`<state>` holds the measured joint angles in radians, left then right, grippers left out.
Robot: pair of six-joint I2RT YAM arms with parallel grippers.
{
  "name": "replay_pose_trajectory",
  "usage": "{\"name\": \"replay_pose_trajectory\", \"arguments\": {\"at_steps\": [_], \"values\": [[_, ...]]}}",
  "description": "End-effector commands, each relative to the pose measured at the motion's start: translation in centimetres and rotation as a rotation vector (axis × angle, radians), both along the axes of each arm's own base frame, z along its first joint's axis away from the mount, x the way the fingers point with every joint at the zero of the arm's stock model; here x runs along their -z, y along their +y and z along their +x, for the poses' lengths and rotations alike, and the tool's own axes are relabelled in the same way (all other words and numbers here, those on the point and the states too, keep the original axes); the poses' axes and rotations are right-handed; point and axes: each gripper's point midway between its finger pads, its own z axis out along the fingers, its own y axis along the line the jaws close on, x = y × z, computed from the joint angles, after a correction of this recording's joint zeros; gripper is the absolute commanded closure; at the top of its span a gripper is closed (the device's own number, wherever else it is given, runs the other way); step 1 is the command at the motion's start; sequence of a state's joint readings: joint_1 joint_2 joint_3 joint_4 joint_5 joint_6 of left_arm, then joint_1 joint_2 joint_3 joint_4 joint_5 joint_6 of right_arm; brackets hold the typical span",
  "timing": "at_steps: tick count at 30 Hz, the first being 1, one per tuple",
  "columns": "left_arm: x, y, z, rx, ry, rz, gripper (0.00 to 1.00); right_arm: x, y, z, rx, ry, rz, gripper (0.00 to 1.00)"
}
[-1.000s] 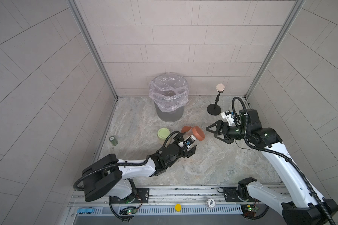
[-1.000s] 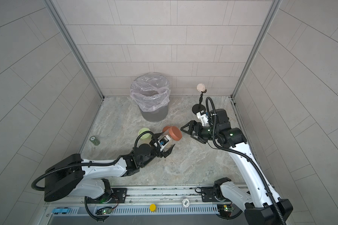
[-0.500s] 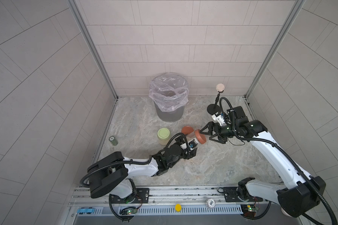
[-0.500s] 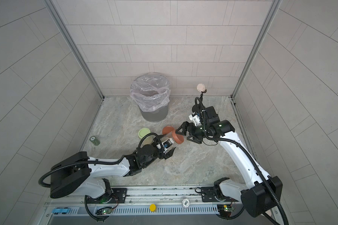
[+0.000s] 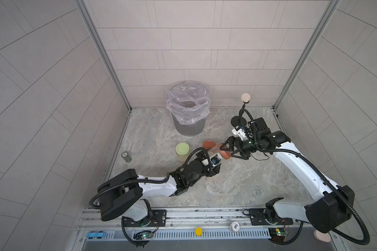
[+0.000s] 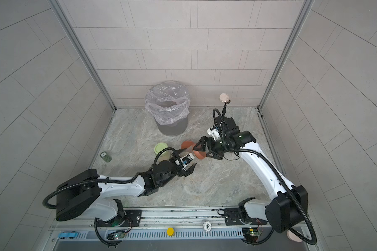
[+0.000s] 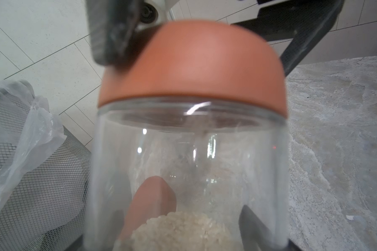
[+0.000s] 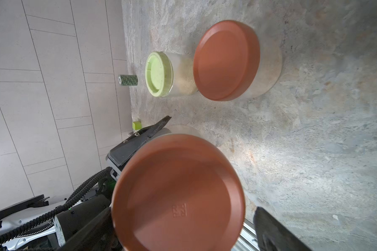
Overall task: Empty moldy rice from jars
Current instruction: Unscrew the lid from the jar.
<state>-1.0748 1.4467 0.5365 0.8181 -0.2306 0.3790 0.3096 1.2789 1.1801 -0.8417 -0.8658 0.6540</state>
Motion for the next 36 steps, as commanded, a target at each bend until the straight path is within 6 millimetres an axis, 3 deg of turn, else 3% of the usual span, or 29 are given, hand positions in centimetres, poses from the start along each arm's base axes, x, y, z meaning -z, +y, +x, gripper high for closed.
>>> {"name": "replay_pose_trajectory", "arguments": {"at_steps": [1,8,14,18,22,27,33,36], "values": [[-5.5,-1.3,0.1,0.021,-0.098,-0.149,0.98,-0.5,0.5,-0.3,-0.033,-0.007,0.021,0.0],[-5.5,-1.6,-0.2,0.034,-0.089,-0.167,0.98,-0.9,0.9,-0.3,-0.052,-0.012,0.05,0.01],[-5.6,-1.7,-0.2,0.037,-0.087,-0.176,0.97,-1.0,0.8,-0.9,-0.081,-0.031,0.033,0.09],[-5.3,-2.1,-0.4,0.054,-0.076,-0.172,0.97,-0.9,0.5,-1.0,-0.092,-0.068,0.003,0.18],[-5.2,-2.6,-0.9,0.095,-0.04,-0.192,0.98,-0.8,-0.1,-1.0,-0.103,-0.116,-0.044,0.35],[-5.6,-3.5,-2.1,0.179,0.01,-0.24,0.99,-2.0,-0.6,-1.3,-0.176,-0.292,-0.072,0.5],[-5.7,-4.4,-2.5,0.254,0.049,-0.268,1.0,-3.6,-0.8,-1.5,-0.303,-0.637,-0.122,0.49],[-6.2,-4.8,-2.5,0.277,0.057,-0.278,1.0,-3.6,-0.3,-1.9,-0.37,-0.703,-0.111,0.48]]}}
